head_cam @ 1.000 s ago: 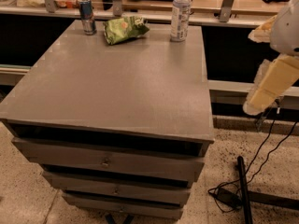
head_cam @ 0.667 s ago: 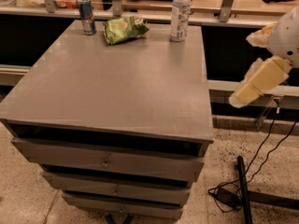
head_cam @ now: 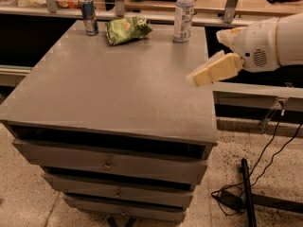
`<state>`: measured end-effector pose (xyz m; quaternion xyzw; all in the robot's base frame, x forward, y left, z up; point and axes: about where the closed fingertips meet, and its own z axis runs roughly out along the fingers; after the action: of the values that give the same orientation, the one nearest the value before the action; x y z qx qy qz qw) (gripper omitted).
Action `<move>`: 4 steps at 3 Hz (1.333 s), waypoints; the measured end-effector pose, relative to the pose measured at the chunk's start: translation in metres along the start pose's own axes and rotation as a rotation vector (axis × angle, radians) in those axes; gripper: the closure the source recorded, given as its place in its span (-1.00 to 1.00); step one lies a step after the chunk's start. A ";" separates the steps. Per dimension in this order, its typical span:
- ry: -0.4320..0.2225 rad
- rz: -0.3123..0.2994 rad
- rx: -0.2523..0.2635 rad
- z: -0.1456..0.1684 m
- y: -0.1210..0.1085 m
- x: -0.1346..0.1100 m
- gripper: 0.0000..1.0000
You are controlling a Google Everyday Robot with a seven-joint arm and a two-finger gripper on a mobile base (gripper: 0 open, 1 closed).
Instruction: Pick green jalapeno chip bag
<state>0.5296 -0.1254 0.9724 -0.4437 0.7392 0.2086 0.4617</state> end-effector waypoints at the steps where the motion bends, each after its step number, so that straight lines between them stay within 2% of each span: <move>1: -0.086 0.015 0.048 0.007 -0.009 -0.027 -1.00; 2: -0.079 0.012 0.053 0.006 -0.011 -0.026 -1.00; 3: -0.109 0.032 0.098 0.015 -0.012 -0.021 -1.00; 4: -0.140 0.089 0.146 0.051 -0.002 0.003 -1.00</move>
Offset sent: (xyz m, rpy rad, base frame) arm 0.0162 0.0141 0.0213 0.0754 -0.0549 -0.0378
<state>0.5560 -0.0909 0.9448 -0.3599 0.7373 0.2050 0.5337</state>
